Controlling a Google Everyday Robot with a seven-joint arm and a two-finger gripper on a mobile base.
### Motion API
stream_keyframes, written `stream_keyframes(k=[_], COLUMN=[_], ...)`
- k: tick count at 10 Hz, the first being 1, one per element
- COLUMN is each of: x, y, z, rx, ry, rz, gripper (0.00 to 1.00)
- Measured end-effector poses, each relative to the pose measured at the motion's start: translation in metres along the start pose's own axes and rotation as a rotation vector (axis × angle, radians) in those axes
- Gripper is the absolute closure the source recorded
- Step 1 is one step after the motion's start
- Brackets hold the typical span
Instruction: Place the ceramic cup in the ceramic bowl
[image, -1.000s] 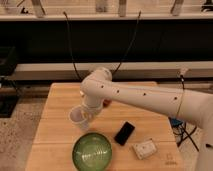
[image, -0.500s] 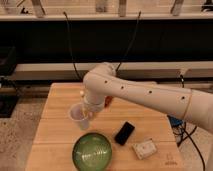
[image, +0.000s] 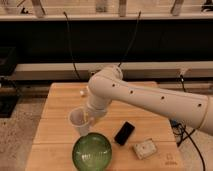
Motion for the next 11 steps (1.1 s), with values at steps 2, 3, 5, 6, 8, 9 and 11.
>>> stream_keyframes(k=[2,3,5,6,8,9,11], x=[-0.012,-0.024,-0.037,-0.045,-0.056,-0.059,-0.063], y=[0.005,0.008,0.013,0.018,0.028,0.032,0.038], z=[0.001,0.002,0.003,0.004,0.006,0.007,0.012], rx=[0.010,0.019,0.027,0.029,0.029,0.028,0.021], ry=[-0.009,-0.017,-0.024,-0.026,-0.026,-0.025,-0.018], rz=[-0.021,-0.043,-0.069,-0.086,-0.108,-0.115,-0.125], gripper=[0.99,0.99,0.99,0.99,0.99,0.99,0.99])
